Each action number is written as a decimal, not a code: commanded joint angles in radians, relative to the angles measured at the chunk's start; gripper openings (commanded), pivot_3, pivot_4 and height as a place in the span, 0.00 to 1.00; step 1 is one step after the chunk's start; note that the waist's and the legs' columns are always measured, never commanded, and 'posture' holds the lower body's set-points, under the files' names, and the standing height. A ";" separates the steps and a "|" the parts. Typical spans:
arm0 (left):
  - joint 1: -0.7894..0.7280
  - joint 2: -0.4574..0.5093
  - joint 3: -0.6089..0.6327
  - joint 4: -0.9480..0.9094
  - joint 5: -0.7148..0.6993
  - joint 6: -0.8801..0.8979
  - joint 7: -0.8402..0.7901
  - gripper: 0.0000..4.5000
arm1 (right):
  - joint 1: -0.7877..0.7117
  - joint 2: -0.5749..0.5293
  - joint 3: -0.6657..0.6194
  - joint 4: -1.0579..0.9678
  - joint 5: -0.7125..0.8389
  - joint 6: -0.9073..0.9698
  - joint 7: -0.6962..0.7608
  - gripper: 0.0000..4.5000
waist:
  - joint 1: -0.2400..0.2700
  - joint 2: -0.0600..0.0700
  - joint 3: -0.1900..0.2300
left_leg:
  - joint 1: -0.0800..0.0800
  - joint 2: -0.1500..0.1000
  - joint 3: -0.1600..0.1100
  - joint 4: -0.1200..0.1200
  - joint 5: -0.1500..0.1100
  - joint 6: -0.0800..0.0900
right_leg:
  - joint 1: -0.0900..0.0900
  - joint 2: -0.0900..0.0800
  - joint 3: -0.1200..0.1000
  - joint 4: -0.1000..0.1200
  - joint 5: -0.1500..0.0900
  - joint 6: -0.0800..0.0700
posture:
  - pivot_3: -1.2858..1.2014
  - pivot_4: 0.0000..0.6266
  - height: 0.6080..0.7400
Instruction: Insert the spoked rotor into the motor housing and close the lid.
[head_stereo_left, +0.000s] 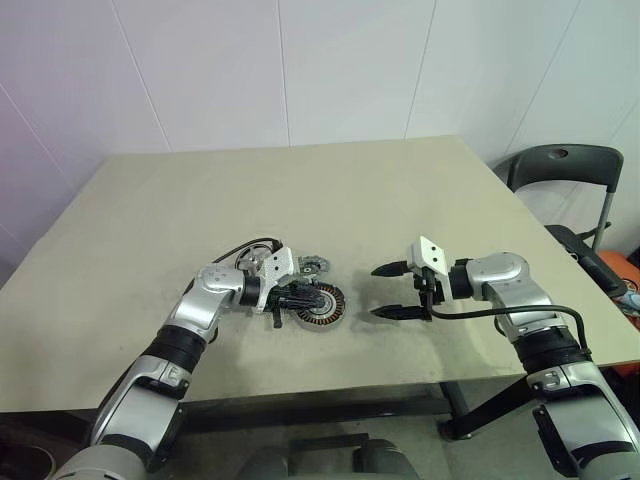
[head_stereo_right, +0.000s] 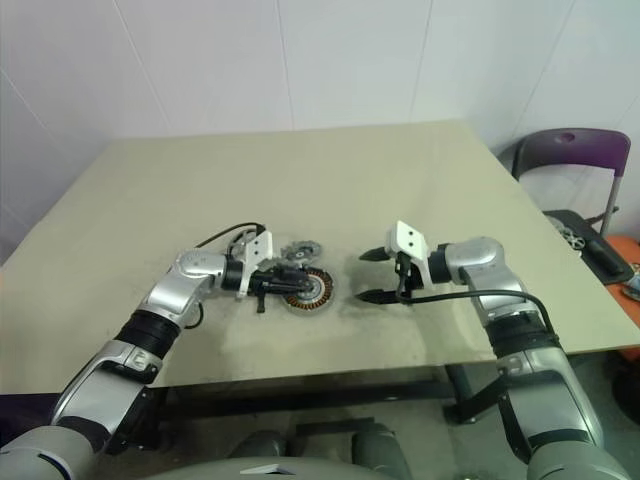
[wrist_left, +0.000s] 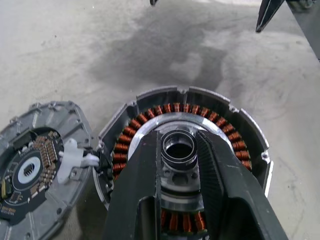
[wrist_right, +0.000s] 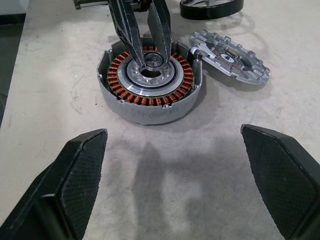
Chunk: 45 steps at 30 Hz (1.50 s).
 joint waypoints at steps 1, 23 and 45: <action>-0.037 -0.014 0.018 0.005 0.000 -0.024 0.003 0.15 | -0.010 -0.006 -0.028 -0.038 0.022 -0.006 -0.002 1.00 | 0.001 0.000 0.000 | 0.000 0.000 0.000 0.000 0.000 0.000 | 0.000 0.000 0.000 0.000 0.000 0.000 | 0.52 0.00 1.00; -0.041 -0.026 0.023 -0.012 0.002 0.017 -0.022 0.88 | -0.024 0.002 -0.021 -0.061 0.023 0.020 -0.005 1.00 | 0.000 0.000 0.000 | 0.000 0.000 0.000 0.000 0.000 0.000 | 0.000 0.000 0.000 0.000 0.000 0.000 | 0.52 0.00 1.00; 0.398 0.256 0.368 -0.638 -0.201 0.245 0.164 1.00 | -0.151 0.162 0.151 -0.094 -0.115 0.032 -0.119 0.19 | -0.020 0.000 0.000 | 0.000 0.001 -0.002 0.000 0.000 0.000 | -0.001 -0.001 0.000 0.001 0.000 0.000 | 0.52 0.00 1.00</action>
